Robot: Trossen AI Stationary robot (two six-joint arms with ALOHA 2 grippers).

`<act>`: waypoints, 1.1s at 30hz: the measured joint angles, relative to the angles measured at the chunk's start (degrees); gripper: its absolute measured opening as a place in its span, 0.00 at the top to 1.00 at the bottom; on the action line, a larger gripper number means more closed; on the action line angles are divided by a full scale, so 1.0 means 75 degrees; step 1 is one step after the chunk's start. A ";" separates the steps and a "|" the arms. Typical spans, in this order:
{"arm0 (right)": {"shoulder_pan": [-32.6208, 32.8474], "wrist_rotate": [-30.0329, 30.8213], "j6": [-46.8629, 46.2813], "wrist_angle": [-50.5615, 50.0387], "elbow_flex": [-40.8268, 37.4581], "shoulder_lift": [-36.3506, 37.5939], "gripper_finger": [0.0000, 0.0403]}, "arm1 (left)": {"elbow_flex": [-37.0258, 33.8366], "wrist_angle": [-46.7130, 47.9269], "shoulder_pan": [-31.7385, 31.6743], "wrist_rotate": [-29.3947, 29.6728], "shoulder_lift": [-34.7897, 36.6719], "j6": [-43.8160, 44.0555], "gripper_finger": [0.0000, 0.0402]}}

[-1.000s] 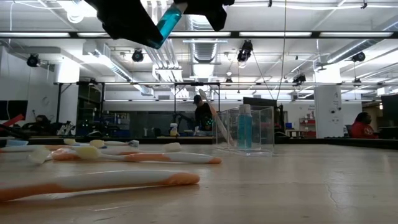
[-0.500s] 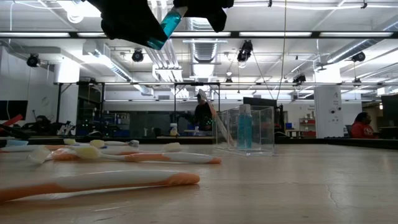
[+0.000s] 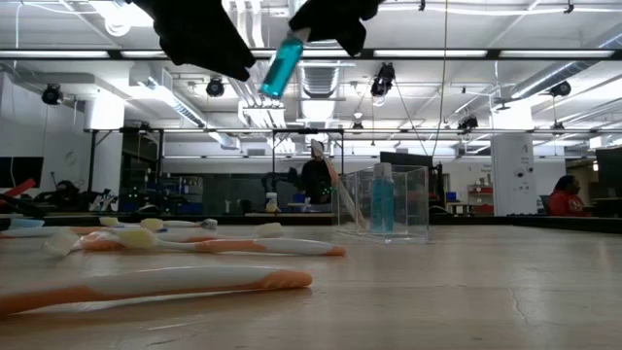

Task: Pick & Place toothbrushing station
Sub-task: Put the mouthwash into the transparent organizer

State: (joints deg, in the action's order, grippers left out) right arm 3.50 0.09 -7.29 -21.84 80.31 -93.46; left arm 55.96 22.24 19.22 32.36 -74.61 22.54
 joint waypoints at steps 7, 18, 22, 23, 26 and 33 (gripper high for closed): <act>-0.0050 0.0383 -0.0023 -0.1842 0.0787 0.0006 0.76 | 0.0000 0.0704 -0.0003 0.0063 0.0000 -0.0005 0.40; -0.0399 0.0407 -0.1295 -0.2689 0.1027 -0.0017 0.76 | 0.0000 0.0945 -0.0022 0.2170 0.0104 0.0744 0.40; -0.0710 0.0409 -0.2029 -0.3351 0.1018 -0.0042 0.76 | 0.0000 0.0939 -0.0032 0.2213 0.0296 0.0837 0.40; -0.0771 0.0412 -0.2067 -0.3420 0.1018 -0.0042 0.76 | 0.0000 0.0938 -0.0034 0.2237 0.0359 0.0826 0.40; -0.0903 0.0415 -0.2101 -0.3413 0.1015 -0.0042 0.76 | 0.0000 0.0924 -0.0035 0.2417 0.0516 0.0747 0.40; -0.1140 0.0412 -0.2476 -0.3463 0.0861 -0.0042 0.76 | 0.0000 0.0924 -0.0035 0.2857 0.0832 0.0611 0.40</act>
State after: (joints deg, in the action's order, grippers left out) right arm -5.05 3.18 -25.86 -47.81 86.77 -93.78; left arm 55.96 29.17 18.96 53.79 -68.37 27.12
